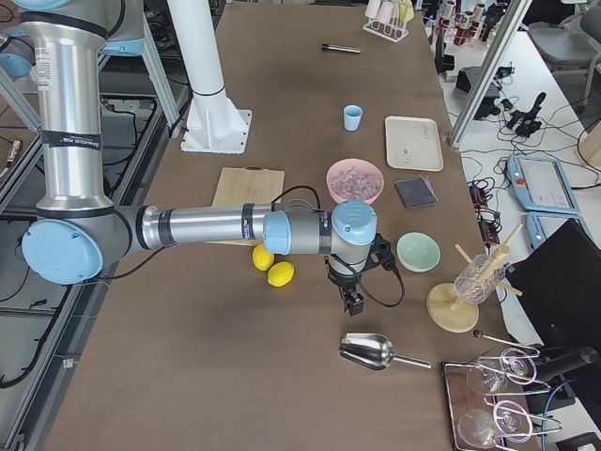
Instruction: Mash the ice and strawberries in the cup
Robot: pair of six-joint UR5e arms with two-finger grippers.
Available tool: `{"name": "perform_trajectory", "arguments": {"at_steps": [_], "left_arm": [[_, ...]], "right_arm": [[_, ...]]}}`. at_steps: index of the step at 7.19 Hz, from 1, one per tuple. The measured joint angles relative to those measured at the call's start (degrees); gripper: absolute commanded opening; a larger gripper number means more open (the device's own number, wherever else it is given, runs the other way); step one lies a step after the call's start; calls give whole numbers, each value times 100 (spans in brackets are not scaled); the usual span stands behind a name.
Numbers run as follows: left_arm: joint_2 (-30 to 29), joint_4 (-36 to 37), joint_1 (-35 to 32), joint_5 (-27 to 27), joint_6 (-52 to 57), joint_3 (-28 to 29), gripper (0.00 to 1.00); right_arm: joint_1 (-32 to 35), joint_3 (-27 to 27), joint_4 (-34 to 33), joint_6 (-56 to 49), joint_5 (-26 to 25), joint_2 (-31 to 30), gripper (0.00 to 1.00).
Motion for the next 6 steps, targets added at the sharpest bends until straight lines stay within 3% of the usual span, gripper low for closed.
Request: {"name": "perform_trajectory", "arguments": {"at_steps": [6], "left_arm": [[26,-123,508,653,85,-199,98]], "right_arm": [[484,278,-35,672,-10,-3,99]]}}
